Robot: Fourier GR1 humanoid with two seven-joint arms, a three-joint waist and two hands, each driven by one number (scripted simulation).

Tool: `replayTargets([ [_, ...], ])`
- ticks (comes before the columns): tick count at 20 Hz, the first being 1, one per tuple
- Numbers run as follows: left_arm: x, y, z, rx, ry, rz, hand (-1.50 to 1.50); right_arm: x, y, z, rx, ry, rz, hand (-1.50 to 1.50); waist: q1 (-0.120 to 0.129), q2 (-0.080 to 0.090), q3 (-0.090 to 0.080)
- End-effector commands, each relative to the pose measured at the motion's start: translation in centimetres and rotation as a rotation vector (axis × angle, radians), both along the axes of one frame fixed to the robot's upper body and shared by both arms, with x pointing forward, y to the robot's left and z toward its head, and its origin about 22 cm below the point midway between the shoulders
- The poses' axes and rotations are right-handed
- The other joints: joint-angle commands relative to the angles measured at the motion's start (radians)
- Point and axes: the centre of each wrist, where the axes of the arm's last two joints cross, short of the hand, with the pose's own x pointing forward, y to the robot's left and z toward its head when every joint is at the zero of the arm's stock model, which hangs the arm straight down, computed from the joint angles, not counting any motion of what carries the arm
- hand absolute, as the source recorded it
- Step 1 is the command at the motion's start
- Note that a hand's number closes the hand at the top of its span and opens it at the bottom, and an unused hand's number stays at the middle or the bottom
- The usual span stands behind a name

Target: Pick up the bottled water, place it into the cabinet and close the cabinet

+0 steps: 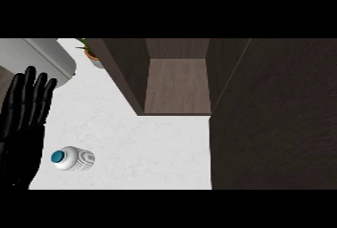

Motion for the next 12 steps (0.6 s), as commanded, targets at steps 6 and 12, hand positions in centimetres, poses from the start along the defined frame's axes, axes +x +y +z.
replayTargets([
  [6, -3.4, 7.7, -0.3, -0.054, -0.014, -0.229, -1.50, -3.4, 1.4, -0.7, 0.132, -0.045, 0.043, -1.50, -0.002, -0.019, -0.024],
  [12, -6.1, 9.1, -2.6, -0.134, 0.304, -0.257, -1.50, -6.3, 2.2, 0.8, 0.193, 0.243, 0.178, -1.50, -0.005, -0.017, -0.023],
])
